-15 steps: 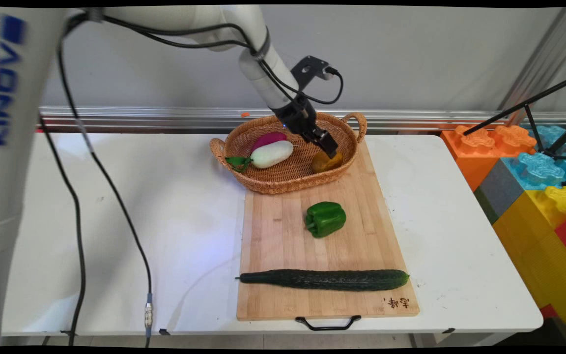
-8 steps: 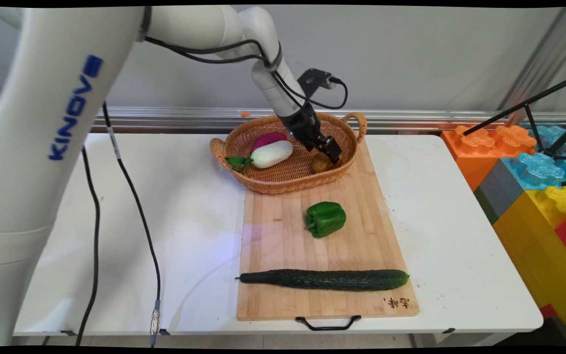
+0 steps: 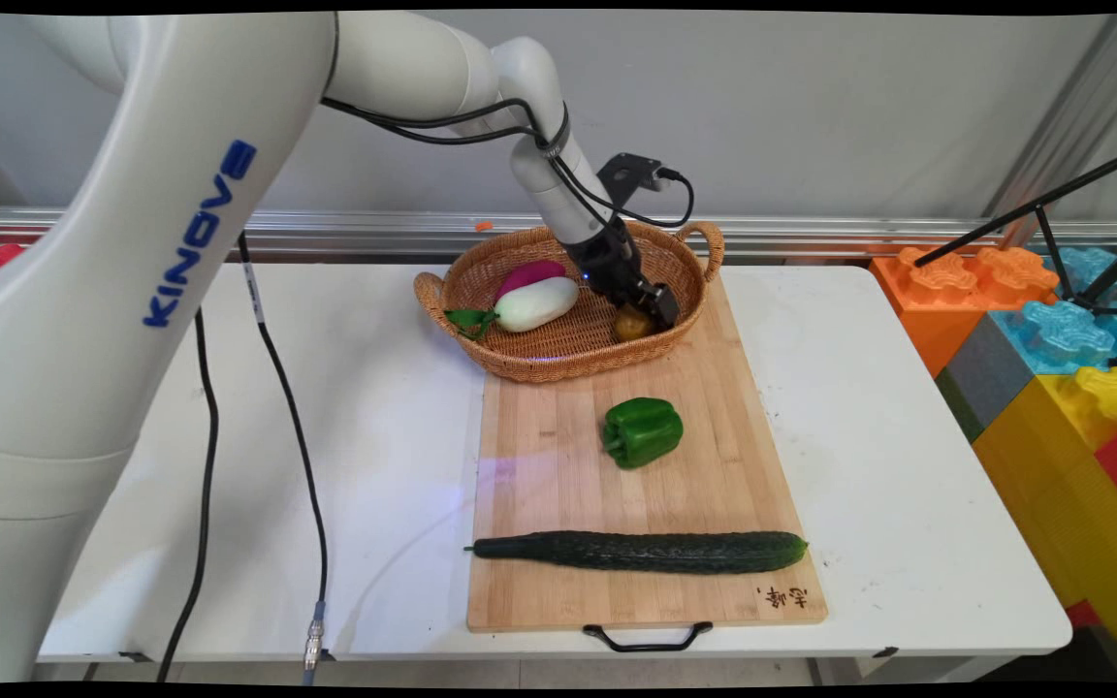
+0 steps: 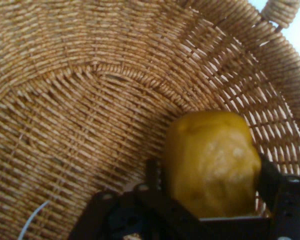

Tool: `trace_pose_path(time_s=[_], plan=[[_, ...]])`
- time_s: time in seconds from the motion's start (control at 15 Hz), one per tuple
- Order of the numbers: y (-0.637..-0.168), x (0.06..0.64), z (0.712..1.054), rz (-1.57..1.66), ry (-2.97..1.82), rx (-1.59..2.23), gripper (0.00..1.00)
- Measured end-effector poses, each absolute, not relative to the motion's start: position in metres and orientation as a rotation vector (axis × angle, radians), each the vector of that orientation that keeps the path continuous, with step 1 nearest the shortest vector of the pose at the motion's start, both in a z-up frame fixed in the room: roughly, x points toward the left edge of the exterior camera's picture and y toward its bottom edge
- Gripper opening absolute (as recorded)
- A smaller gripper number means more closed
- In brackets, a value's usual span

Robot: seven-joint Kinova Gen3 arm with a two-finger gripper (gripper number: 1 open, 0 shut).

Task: Pick up the potato from the vegetable basket, then place the picked object on the cutting board

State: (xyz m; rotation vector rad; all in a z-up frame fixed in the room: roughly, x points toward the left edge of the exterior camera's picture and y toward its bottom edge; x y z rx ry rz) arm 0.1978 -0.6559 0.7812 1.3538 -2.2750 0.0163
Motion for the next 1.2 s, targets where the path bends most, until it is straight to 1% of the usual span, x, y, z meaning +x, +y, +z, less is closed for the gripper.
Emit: trace_pose_path(time_s=[0.33,0.47,0.67,0.93,1.2], plan=[[-0.658,0.205,0.791,0.025,-2.265,1.332,0.00],[-0.657,0.213,0.801,0.038,-2.256,1.324,0.00],[-0.649,0.224,0.826,0.042,-2.220,1.295,0.00],[-0.615,0.239,0.872,-0.019,-2.172,1.251,0.00],[-0.566,0.263,0.904,-0.120,-2.196,1.230,0.00]])
